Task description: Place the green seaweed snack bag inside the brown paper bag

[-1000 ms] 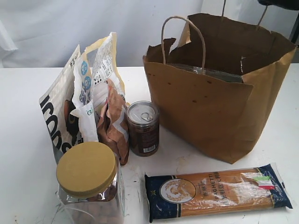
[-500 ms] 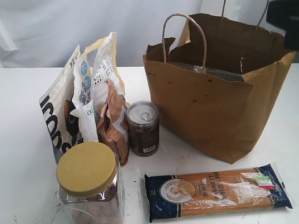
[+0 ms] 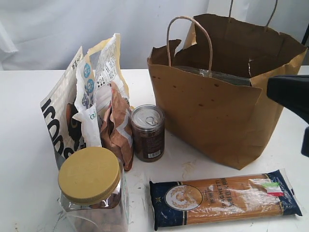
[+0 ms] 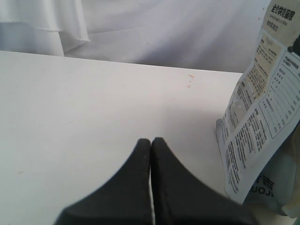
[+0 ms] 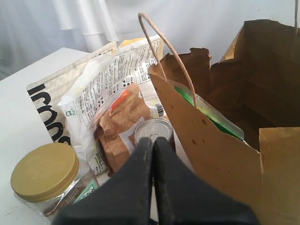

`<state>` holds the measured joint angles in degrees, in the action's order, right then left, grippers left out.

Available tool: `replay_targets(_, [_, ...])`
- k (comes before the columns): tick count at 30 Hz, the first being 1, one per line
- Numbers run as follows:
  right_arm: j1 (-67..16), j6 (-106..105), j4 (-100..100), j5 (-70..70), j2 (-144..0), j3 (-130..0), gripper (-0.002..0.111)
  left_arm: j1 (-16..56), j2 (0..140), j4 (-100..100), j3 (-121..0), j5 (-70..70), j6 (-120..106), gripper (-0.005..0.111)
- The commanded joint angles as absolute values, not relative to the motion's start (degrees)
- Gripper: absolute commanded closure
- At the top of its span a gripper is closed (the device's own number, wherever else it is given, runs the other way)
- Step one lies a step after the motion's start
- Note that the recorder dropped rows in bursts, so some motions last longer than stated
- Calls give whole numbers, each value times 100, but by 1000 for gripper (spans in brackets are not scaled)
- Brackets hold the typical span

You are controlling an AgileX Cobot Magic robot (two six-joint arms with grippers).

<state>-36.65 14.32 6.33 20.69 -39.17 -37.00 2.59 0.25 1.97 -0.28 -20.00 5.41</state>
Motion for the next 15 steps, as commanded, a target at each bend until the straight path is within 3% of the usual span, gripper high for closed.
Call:
replay_targets(1, [-3698,1471,608,2277,-3878,-3646,108,290,0,211,0,-1947,549,107])
replay_targets(15, [-3698,1776,895,2427,-3866,-3646,108,290,0,211,0,-1947,549,107])
